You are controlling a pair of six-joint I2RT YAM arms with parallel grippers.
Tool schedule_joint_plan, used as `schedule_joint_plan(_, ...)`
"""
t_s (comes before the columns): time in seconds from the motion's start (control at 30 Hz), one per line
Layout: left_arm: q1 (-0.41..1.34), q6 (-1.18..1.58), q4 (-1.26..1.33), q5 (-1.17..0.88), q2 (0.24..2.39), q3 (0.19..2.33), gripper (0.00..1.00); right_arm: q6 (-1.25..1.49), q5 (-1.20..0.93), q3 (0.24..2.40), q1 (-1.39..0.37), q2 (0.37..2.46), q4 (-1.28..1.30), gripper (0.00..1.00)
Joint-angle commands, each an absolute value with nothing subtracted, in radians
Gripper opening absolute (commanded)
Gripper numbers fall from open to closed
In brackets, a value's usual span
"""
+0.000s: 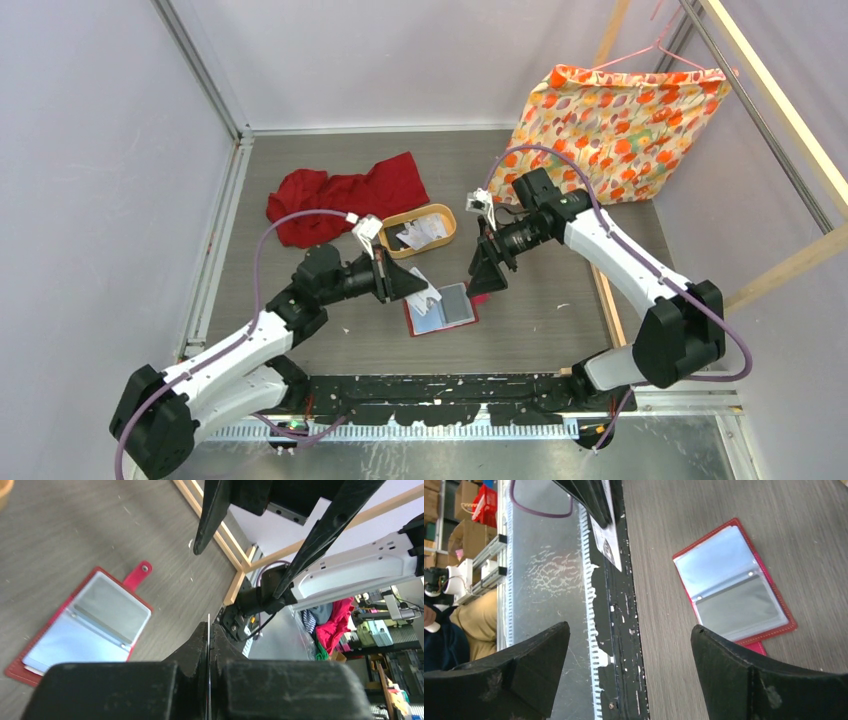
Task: Put the credit cards into the card holder
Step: Adjust the credit card.
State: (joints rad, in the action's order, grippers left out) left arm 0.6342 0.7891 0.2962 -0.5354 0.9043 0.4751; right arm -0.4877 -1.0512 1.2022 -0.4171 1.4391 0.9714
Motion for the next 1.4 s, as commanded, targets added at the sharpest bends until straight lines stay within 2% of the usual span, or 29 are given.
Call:
schedule_joint_plan(0.0,0.711,0.827,0.374,-0.410,0.919,0.463,0.00,-0.351,-1.201,1.115,-0.410,1.372,0.720,0.97)
schedule_joint_plan(0.3,0.748,0.864,0.539,-0.445,1.117,0.547,0.00,-0.169,-1.206,1.049,-0.436,1.410,0.510,0.96)
schedule_joint_plan(0.43,0.765,0.879,0.593,-0.460,1.178,0.581,0.00,-0.186,-1.190,1.055,-0.495,1.446,0.513,0.89)
schedule_joint_plan(0.63,0.765,0.858,0.563,-0.447,1.148,0.596,0.00,-0.231,-1.186,1.060,-0.507,1.458,0.553,0.81)
schedule_joint_plan(0.73,0.765,0.856,0.566,-0.445,1.142,0.588,0.00,-0.236,-1.230,1.059,-0.508,1.457,0.554,0.66)
schedule_joint_plan(0.97,0.765,0.869,0.613,-0.435,1.113,0.557,0.03,-0.323,-1.254,1.083,-0.507,1.465,0.648,0.14)
schedule_joint_plan(1.0,0.765,0.872,0.616,-0.434,1.106,0.554,0.05,-0.330,-1.259,1.087,-0.507,1.464,0.657,0.05)
schedule_joint_plan(1.03,0.765,0.873,0.618,-0.430,1.097,0.552,0.11,-0.340,-1.267,1.091,-0.507,1.462,0.670,0.02)
schedule_joint_plan(1.07,0.765,0.876,0.620,-0.426,1.088,0.549,0.15,-0.356,-1.278,1.092,-0.507,1.459,0.683,0.01)
schedule_joint_plan(1.2,0.765,0.891,0.636,-0.409,1.035,0.531,0.49,-0.370,-1.307,1.091,-0.503,1.440,0.693,0.01)
schedule_joint_plan(1.37,0.764,0.882,0.622,-0.357,0.910,0.458,0.84,-0.364,-1.389,1.091,-0.439,1.419,0.690,0.01)
